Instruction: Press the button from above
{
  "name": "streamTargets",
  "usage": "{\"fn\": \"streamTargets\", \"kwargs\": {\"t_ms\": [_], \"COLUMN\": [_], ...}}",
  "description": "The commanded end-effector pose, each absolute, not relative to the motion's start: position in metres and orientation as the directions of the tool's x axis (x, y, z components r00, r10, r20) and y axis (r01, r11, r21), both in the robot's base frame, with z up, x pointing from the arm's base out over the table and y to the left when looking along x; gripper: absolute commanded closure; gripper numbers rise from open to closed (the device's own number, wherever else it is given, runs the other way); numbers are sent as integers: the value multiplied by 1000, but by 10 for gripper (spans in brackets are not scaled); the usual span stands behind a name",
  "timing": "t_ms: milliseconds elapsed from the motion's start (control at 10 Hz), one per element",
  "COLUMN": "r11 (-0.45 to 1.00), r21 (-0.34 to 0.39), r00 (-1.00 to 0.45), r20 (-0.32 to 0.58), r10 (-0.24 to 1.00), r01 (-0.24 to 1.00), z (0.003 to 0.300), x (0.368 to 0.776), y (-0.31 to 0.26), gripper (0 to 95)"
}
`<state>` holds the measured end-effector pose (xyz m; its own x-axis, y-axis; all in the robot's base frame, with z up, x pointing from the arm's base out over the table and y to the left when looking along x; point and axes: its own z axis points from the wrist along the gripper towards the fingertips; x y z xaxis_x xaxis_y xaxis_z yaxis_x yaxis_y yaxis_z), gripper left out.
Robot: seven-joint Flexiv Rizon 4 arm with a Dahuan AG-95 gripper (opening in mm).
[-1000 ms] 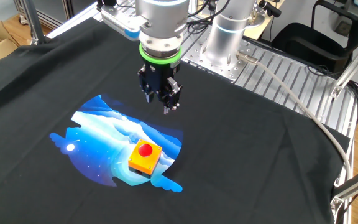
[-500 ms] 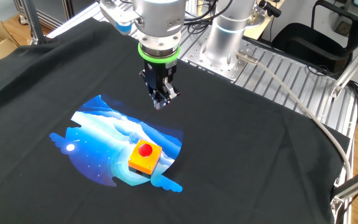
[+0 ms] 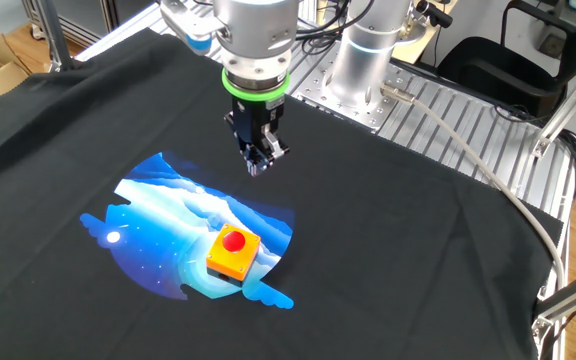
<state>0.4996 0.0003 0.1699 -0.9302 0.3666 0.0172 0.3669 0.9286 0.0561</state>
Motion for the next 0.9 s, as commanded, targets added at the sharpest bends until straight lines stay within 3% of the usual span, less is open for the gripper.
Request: {"fn": "streamTargets", "kwargs": {"t_ms": [100,200,800,900], "r11": [926,924,924,927], "r21": [53,51,53,57], "r00": [-927,-926,-925,-929], "r20": [16,15,20,20], "r10": [374,378,379,370], "r01": [374,378,379,371], "z": [170,170,169,169], "x": [500,500,500,500], "y": [0,0,0,0], "gripper": [760,570,570,950]}}
